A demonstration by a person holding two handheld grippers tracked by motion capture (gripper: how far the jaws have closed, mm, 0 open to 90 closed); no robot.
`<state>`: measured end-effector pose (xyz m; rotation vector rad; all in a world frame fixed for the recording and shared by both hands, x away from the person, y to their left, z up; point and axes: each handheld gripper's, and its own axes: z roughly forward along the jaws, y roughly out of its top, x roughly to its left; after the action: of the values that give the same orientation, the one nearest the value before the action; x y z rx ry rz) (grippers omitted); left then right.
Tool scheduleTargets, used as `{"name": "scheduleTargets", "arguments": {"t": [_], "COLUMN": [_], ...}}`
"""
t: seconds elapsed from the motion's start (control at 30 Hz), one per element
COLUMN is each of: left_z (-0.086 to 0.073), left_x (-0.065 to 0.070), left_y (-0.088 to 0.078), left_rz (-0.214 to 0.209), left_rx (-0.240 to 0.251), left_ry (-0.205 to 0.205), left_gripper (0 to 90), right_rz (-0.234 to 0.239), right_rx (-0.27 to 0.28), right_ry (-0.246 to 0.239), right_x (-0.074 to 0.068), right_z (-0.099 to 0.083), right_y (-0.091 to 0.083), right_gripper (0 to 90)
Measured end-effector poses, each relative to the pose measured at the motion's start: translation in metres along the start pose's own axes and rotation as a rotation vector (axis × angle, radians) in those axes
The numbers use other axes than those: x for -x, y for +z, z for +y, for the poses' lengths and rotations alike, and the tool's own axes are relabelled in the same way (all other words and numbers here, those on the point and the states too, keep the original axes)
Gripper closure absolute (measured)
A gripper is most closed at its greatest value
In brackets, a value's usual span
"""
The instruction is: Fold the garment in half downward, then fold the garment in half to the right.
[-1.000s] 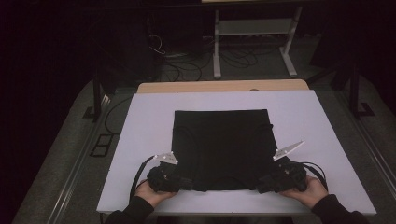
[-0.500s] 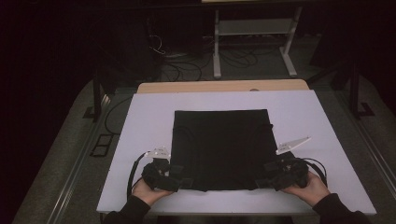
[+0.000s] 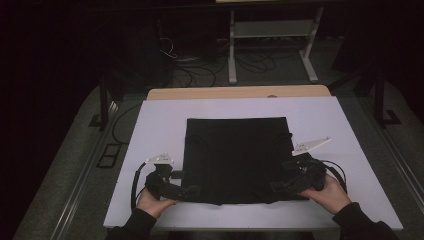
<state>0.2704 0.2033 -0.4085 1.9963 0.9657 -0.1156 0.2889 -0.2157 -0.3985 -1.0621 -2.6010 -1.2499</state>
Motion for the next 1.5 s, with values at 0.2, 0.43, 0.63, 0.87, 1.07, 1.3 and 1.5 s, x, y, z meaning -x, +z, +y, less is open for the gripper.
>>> {"name": "scheduleTargets", "arguments": {"t": [0.2,0.43,0.63,0.87,1.07,1.3,1.5], "left_z": [-0.004,-0.009,-0.015,-0.020,-0.023,-0.025,-0.027], "left_x": [-0.006,-0.014,-0.021,-0.024,-0.026,-0.025,-0.024], "left_y": [-0.005,-0.014,-0.022,-0.025,-0.023,-0.019,-0.019], "left_rz": [0.022,0.048,0.058,0.065,0.063,0.049,0.034], "left_rx": [0.000,0.012,0.029,0.025,0.001,-0.031,-0.040], "left_ry": [-0.042,-0.096,-0.139,-0.174,-0.210,-0.230,-0.239], "left_gripper": [0.9,0.9,0.9,0.9,0.9,2.1,7.4], "right_rz": [-0.008,-0.004,0.003,0.009,-0.001,-0.009,-0.011], "right_rx": [0.001,0.004,-0.010,-0.014,-0.018,-0.026,-0.021], "right_ry": [-0.031,-0.064,-0.099,-0.118,-0.124,-0.124,-0.131], "right_x": [0.000,-0.001,-0.005,-0.006,-0.002,0.004,0.006], "right_z": [0.018,0.043,0.064,0.081,0.090,0.102,0.114], "right_y": [0.005,0.018,0.028,0.037,0.045,0.057,0.067], "right_gripper": [0.0,0.0,0.0,0.0,0.0,0.0,0.0]}}
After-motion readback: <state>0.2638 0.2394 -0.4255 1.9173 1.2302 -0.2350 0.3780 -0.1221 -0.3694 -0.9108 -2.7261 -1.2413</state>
